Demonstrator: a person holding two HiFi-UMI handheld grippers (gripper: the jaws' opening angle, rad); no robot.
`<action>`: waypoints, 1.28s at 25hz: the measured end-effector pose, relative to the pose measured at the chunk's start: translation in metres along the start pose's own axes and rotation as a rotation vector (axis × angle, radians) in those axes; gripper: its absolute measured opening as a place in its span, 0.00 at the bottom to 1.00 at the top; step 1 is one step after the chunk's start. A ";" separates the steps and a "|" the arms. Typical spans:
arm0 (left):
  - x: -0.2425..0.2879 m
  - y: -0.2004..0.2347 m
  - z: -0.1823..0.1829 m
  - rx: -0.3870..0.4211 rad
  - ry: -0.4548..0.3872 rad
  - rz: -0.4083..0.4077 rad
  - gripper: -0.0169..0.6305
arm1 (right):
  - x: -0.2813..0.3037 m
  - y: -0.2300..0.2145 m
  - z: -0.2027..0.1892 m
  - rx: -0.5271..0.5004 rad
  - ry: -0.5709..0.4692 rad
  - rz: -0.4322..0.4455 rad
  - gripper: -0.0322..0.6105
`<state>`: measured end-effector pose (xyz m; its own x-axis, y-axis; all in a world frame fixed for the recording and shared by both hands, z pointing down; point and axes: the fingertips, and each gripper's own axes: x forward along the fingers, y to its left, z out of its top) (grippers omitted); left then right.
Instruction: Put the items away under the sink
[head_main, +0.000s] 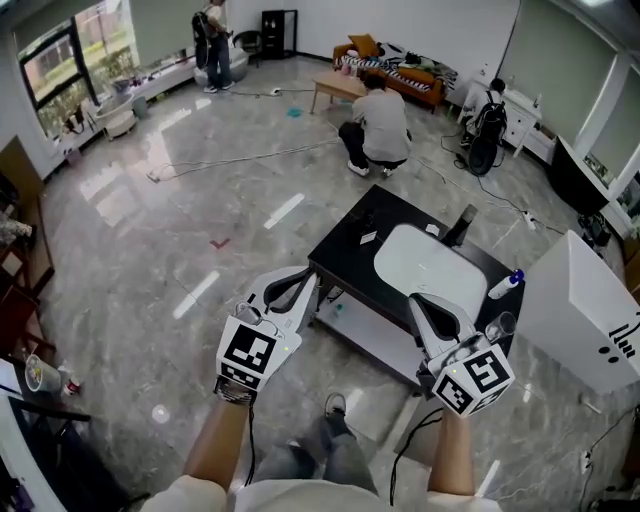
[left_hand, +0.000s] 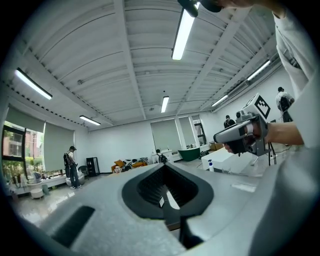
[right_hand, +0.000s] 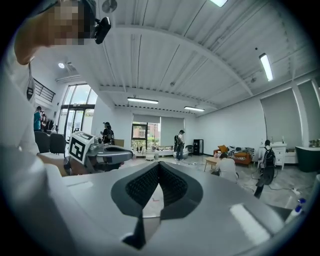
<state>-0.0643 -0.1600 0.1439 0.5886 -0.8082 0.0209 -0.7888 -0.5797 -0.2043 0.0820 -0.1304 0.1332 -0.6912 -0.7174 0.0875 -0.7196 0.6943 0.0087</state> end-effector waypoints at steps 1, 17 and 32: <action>-0.008 -0.003 0.006 -0.004 -0.004 -0.001 0.04 | -0.006 0.007 0.005 -0.002 0.001 -0.005 0.06; -0.093 -0.059 0.047 0.024 -0.013 -0.049 0.04 | -0.067 0.083 0.023 -0.022 0.021 -0.032 0.06; -0.091 -0.078 0.042 0.020 -0.011 -0.098 0.04 | -0.083 0.081 0.012 -0.022 0.046 -0.094 0.06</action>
<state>-0.0489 -0.0373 0.1170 0.6648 -0.7464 0.0311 -0.7237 -0.6538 -0.2209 0.0807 -0.0154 0.1149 -0.6166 -0.7763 0.1309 -0.7790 0.6257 0.0412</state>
